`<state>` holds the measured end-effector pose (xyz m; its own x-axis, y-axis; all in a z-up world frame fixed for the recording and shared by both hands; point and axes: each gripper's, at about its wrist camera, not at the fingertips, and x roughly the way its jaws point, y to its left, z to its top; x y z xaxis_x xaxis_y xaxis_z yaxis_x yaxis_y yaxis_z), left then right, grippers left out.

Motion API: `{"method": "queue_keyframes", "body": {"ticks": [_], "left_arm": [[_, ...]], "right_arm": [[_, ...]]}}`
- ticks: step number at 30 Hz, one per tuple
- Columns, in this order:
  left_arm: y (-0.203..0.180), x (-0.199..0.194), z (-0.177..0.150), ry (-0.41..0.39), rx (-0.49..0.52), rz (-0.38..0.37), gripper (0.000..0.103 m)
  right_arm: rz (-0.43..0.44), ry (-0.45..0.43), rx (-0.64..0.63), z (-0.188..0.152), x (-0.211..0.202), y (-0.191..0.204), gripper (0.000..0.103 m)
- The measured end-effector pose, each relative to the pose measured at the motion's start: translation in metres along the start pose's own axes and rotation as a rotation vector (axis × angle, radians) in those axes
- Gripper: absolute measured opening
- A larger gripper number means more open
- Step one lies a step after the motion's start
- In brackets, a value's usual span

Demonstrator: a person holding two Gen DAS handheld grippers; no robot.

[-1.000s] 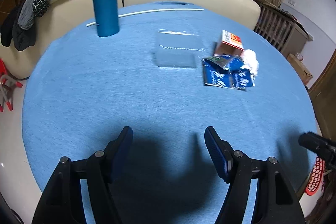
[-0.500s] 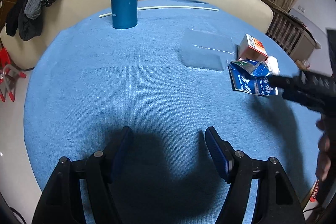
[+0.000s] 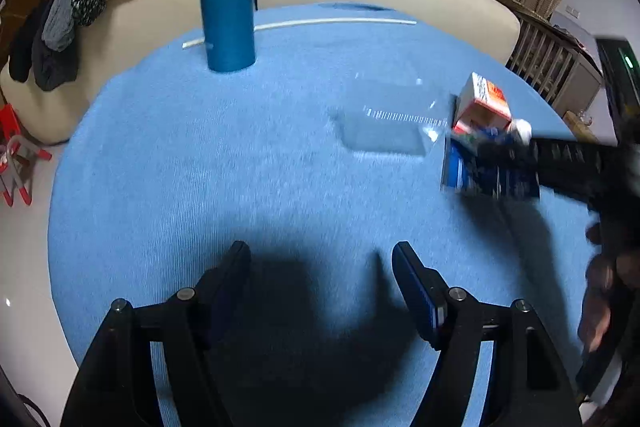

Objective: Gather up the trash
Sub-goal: 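Return both tools to the table and grasp the blue wrapper with the right gripper, then grasp the clear plastic tray with the left gripper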

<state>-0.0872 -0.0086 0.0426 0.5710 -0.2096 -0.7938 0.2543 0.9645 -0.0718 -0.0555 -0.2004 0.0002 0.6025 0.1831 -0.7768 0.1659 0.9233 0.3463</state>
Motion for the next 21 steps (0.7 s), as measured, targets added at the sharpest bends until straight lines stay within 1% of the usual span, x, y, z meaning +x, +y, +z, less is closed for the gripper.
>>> {"method": "queue_keyframes", "body": {"ticks": [3,5,8,9,13,18,19,20,21], "left_arm": [[-0.009,-0.001,0.015,-0.022,0.015,-0.014,0.074],[-0.018,-0.001,0.03,-0.036,0.017,-0.049,0.074],[-0.032,0.004,0.053,-0.058,0.022,-0.074,0.079],[-0.038,0.008,0.06,-0.059,0.024,-0.068,0.081],[-0.06,0.029,0.078,-0.039,0.071,-0.03,0.082],[-0.077,0.064,0.089,0.009,0.128,0.05,0.082],[-0.075,0.069,0.09,0.031,0.121,0.036,0.082],[-0.071,0.071,0.089,0.043,0.1,-0.009,0.076],[-0.067,0.069,0.087,0.041,0.083,-0.029,0.075]], "right_arm": [[0.021,-0.005,0.016,-0.012,-0.011,-0.007,0.026],[0.029,-0.008,0.03,-0.022,-0.019,-0.014,0.026],[0.04,-0.011,0.051,-0.035,-0.029,-0.023,0.026],[0.042,-0.012,0.057,-0.039,-0.033,-0.027,0.026],[0.052,-0.014,0.085,-0.051,-0.041,-0.042,0.026],[0.061,-0.021,0.107,-0.053,-0.045,-0.052,0.026],[0.063,-0.023,0.11,-0.053,-0.046,-0.053,0.026],[0.064,-0.024,0.111,-0.053,-0.047,-0.052,0.026],[0.066,-0.027,0.111,-0.054,-0.048,-0.052,0.026]]}}
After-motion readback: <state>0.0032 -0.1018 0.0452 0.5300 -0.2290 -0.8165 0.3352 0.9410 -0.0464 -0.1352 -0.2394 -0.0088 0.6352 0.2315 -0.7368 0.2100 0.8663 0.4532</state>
